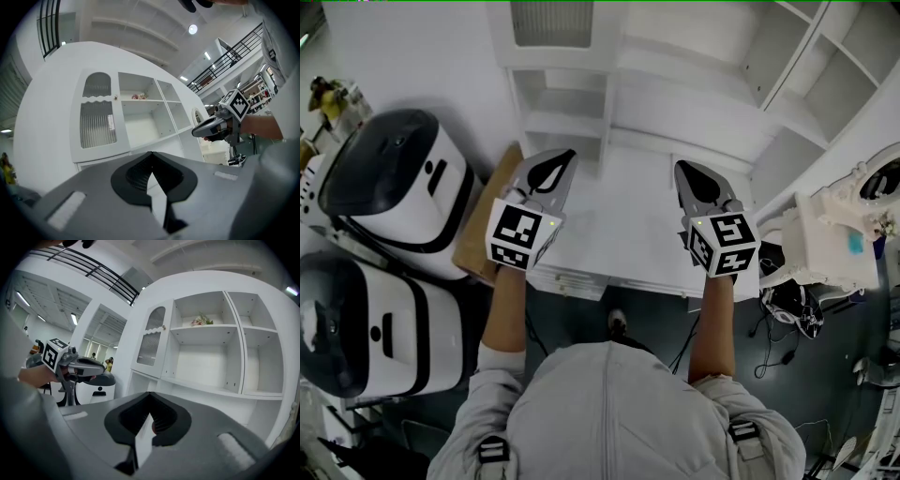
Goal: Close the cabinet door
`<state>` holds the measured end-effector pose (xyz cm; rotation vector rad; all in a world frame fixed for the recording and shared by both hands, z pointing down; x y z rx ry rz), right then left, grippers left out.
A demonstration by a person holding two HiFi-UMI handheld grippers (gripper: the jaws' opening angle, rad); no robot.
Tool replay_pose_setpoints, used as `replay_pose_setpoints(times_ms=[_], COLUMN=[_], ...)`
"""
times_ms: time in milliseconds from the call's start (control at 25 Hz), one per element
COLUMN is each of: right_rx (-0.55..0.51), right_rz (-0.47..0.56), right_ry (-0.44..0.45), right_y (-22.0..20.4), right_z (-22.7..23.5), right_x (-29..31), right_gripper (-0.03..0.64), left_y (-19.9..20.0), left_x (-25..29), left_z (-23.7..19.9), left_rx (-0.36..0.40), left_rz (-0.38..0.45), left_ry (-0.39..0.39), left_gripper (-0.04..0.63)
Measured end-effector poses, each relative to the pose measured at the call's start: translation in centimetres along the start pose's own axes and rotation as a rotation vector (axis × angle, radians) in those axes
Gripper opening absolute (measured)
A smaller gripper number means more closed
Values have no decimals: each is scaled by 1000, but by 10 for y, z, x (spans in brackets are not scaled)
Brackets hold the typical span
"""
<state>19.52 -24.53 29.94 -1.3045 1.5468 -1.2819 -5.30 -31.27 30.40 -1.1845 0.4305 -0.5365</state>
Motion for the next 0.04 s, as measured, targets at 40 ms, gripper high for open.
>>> replay_pose_setpoints(times_ms=[40], right_rx=[0], right_rz=[1], right_ry=[0], right_y=[0], right_z=[1], right_x=[0], right_gripper=[0], left_y=[0], left_x=[2], left_z=[0], left_rx=[-2], left_rz=[3], left_ry=[1], left_gripper=[17])
Point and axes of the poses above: the fingertips, and each gripper's own axes: x forward along the fingers, z to its right, y out of its top, the point moved 8 cm from there along -x, backward along the fingers, and after that the axes turned 2 degrees about -y, right-handed, at the moved point
